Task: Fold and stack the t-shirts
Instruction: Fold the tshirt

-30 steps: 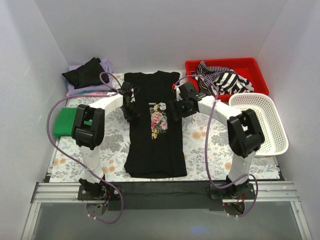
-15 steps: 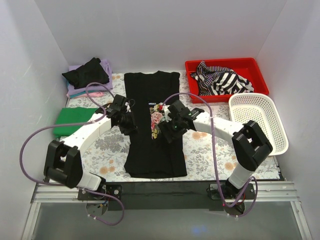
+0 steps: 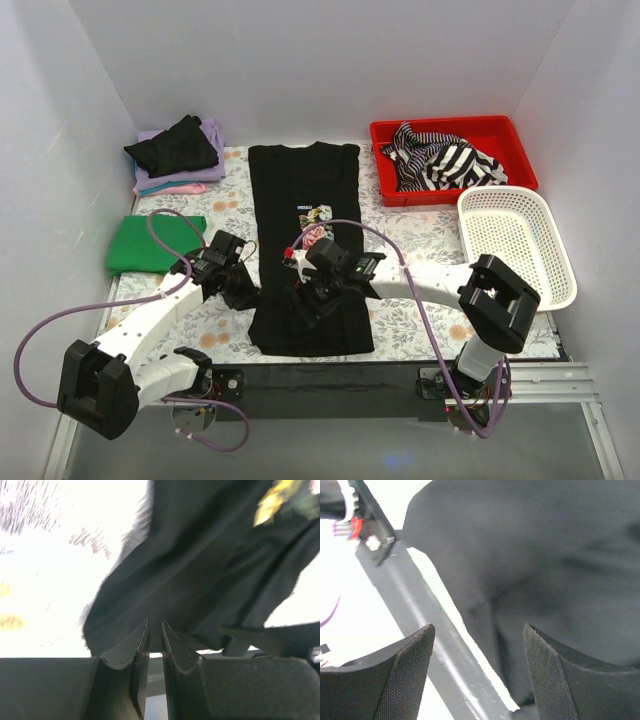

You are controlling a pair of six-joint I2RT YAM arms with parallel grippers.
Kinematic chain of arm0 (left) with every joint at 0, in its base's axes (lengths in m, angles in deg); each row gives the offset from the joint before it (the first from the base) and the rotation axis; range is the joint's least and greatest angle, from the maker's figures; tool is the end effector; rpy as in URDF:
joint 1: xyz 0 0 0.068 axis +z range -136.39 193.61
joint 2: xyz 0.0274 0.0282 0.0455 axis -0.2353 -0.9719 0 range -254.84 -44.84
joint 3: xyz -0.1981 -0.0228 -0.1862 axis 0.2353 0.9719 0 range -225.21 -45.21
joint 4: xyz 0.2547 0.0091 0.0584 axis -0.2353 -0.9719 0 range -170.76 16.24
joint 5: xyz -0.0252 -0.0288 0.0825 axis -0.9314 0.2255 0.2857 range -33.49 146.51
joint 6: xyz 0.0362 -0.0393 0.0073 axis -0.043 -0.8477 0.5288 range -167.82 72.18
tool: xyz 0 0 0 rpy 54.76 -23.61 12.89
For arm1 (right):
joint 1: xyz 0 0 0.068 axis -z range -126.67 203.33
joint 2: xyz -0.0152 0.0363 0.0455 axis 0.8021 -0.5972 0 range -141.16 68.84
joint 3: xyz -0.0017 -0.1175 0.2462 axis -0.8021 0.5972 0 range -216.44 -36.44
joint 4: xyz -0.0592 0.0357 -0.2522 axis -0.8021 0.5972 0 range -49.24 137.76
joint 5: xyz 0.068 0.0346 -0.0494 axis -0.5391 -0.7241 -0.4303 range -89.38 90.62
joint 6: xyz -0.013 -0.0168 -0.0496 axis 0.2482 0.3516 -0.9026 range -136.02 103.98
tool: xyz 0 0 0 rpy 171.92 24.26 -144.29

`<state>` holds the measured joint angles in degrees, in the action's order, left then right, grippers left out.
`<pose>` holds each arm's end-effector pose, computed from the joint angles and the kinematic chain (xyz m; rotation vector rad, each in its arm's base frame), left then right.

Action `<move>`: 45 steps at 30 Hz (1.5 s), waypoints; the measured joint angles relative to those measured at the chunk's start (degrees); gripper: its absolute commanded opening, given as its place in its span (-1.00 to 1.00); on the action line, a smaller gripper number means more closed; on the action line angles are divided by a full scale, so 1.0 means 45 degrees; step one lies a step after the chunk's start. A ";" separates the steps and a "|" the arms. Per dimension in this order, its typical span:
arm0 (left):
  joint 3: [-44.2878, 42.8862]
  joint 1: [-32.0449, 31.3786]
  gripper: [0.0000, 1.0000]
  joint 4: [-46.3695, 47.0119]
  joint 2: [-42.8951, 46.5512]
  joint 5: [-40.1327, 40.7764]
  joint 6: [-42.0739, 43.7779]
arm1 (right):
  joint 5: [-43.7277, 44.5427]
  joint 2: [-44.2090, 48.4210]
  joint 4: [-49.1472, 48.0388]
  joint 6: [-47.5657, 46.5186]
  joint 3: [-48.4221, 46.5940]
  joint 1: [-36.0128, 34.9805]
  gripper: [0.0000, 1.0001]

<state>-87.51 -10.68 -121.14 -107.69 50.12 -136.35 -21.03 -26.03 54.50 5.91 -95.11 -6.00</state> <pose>0.1726 -0.0823 0.2172 -1.5495 2.5291 -0.5735 0.1645 0.3031 0.1982 -1.0305 2.4651 1.0196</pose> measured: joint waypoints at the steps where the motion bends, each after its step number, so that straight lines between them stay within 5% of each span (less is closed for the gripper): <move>1: 0.0243 -0.0053 -0.74 -0.0083 0.0121 0.0019 -0.0126 | -0.0097 0.0000 -0.0155 0.0117 0.0005 -0.0219 0.52; 21: 0.0228 -0.0146 -0.73 -0.0330 0.0282 0.1273 -0.0442 | 0.0850 -0.1525 -0.0923 0.1190 -0.0131 -0.1991 0.33; 32: 0.0223 -0.0146 -0.73 -0.0112 -0.0019 0.1331 -0.0233 | 0.1836 -0.1627 -0.0729 0.1078 -0.0291 -0.2064 -0.66; 41: 0.0223 -0.0146 -0.73 -0.0029 -0.0267 0.1331 -0.0039 | 0.1690 0.0597 -0.0437 0.1078 0.0520 -0.2380 -0.88; 45: 0.0223 -0.0146 -0.73 -0.0029 -0.0515 0.1331 0.0034 | 0.1452 0.1462 -0.0301 0.1171 0.1268 -0.2574 -0.82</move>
<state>-86.51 -11.34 -121.27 -110.01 56.11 -136.20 -14.49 -19.45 53.15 11.18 -89.41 -17.58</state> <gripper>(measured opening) 0.135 0.058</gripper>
